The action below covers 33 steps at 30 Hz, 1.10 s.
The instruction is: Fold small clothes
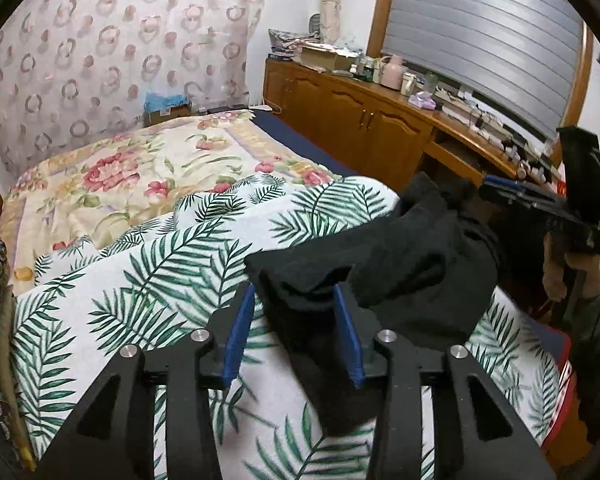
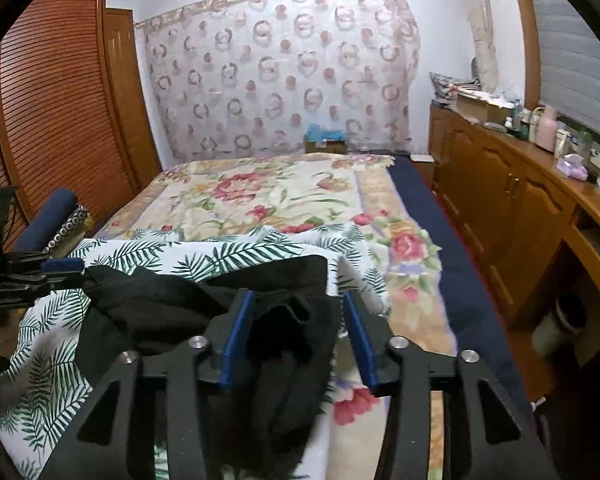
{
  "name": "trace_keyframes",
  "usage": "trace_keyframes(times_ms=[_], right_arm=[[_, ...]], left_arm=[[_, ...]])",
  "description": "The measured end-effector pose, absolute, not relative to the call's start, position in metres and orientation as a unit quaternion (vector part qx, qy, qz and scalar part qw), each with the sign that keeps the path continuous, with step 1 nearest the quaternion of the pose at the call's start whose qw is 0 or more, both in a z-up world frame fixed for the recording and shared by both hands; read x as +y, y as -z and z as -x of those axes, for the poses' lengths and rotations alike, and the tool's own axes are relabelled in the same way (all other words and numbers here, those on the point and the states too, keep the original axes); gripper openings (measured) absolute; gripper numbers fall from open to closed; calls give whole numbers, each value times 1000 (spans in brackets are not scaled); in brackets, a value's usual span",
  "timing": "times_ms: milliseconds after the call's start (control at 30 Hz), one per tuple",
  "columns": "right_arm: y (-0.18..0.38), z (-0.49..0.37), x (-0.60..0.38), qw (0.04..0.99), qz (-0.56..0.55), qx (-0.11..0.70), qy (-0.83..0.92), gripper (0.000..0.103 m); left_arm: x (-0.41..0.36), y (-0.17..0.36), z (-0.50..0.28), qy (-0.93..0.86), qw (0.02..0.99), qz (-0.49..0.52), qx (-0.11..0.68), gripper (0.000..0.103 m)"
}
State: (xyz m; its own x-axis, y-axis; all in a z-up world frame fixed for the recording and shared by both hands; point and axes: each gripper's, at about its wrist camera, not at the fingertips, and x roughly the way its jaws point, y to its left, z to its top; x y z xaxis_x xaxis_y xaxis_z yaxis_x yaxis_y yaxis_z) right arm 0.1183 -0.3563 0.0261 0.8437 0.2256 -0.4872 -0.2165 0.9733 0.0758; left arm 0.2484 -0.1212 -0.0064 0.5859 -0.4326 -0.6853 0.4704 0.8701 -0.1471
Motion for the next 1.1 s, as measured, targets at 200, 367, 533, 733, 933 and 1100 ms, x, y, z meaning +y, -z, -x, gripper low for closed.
trace_keyframes(times_ms=[200,367,533,733,933,1100], right_arm=[[-10,-112,-354,953,5,274,-126,56],[-8,-131,-340,944,-6,295,-147,56],[-12,-152,-337,941,-18,292,-169,41],[-11,-160,-351,939,-11,295,-174,1],[-11,-160,-364,949,-10,293,-113,1],[-19,-150,-356,949,12,297,-107,14]], left_arm=[[-119,26,-252,265,877,-28,400,67],[-125,34,-274,259,874,-20,411,67],[-127,36,-299,240,882,-31,404,67],[-125,41,-315,226,885,-27,407,67],[-127,44,-316,226,884,-33,409,67],[-129,48,-319,225,883,-36,411,67]])
